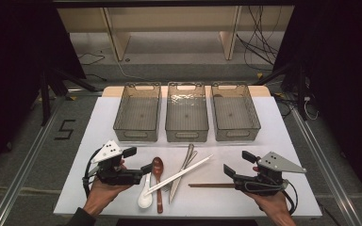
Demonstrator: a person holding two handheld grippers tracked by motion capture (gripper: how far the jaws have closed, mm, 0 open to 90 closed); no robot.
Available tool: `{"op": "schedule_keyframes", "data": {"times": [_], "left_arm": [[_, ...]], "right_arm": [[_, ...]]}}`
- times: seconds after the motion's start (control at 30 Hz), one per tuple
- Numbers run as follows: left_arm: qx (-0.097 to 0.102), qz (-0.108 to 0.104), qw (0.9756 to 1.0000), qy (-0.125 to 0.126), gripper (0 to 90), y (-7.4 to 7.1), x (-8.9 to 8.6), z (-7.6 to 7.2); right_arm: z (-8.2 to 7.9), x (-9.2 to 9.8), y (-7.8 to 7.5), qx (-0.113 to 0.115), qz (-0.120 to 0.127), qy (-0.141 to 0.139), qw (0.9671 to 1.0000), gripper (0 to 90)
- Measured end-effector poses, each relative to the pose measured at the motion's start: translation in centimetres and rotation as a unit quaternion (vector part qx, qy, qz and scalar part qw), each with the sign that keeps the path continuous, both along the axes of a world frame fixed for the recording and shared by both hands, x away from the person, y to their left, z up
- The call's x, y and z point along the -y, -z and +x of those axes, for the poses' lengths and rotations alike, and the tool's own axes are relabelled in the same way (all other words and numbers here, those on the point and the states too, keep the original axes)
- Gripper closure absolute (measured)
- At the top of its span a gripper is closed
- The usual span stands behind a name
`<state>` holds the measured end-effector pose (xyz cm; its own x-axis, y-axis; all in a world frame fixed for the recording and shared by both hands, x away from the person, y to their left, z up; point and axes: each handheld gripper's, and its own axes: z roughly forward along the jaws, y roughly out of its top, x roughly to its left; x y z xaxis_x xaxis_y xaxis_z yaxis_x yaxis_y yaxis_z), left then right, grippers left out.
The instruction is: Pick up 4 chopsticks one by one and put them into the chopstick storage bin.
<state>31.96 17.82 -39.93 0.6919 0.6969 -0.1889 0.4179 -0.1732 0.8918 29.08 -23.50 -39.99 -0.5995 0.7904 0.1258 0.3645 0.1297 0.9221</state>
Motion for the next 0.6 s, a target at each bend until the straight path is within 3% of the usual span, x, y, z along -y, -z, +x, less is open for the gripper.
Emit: {"op": "schedule_keyframes", "data": {"times": [0.23,0.6], "left_arm": [[-0.009,0.009,0.9999,0.001,12.6,0.1,0.3,0.1],[-0.046,0.018,0.9987,0.017,12.9,0.1,0.9,1.1]], "right_arm": [[0.0,0.0,0.0,-0.002,0.000,-0.003,1.0000,19.7],[-0.1,-0.2,0.0,-0.001,0.000,-0.009,1.0000,20.1]]}}
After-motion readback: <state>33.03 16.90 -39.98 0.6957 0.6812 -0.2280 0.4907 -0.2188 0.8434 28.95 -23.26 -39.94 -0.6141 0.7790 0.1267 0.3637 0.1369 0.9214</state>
